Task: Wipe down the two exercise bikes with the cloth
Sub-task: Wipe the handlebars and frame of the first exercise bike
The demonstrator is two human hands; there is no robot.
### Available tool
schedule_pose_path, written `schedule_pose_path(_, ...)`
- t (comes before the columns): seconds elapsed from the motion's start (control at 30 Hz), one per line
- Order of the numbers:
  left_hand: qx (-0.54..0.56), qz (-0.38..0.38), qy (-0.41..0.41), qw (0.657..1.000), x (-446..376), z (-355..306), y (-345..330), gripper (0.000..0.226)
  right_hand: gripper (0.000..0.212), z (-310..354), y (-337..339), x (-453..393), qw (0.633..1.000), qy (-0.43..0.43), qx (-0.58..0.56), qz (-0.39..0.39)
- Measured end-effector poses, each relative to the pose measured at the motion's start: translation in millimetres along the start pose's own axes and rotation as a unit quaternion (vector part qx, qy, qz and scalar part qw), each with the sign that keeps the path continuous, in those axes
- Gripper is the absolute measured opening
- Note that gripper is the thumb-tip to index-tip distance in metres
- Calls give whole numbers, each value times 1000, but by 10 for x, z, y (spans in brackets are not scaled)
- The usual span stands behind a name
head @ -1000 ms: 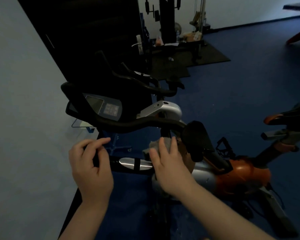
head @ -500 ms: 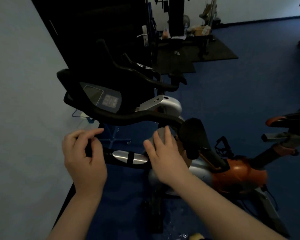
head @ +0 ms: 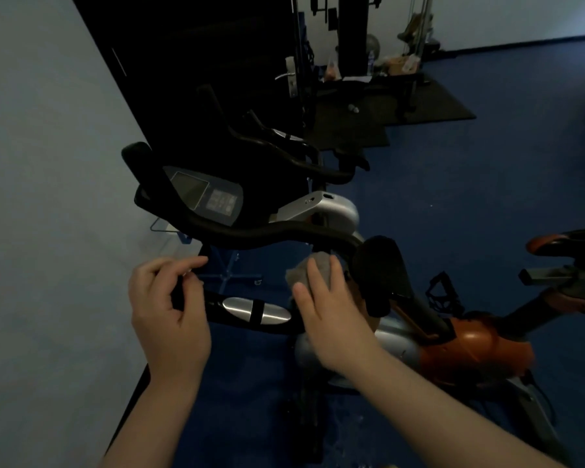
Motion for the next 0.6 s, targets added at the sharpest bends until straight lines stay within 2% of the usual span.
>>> schedule_pose_path(0.13,-1,2,2,1000,-9,-6,-8,23,57,71,89,-159,999,-13,-29,-11)
schedule_pose_path(0.23,-6,3,9,1000,-8,-14,-5,23,51,109,144,-151,998,5,-49,-47)
schedule_pose_path(0.43,-6,0,1,1000,2,-1,3,24,57,26,50,-24,999,11,-25,-42)
schedule_pose_path(0.5,-3,-6,3,1000,-7,-12,-3,24,62,62,57,-6,999,12,0,-46)
schedule_pose_path(0.6,3,1,-10,1000,-10,-20,13,23,86,19,12,201,999,32,17,-36)
Point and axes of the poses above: each hand's wrist, its own x-axis away from the middle knuckle, its own y-axis out of the back of the hand, z = x × y, the point moved 5 cm from there along -x, towards the middle knuckle, and after that the axes turned 7 degrees about -y, right-handed, at the moved point
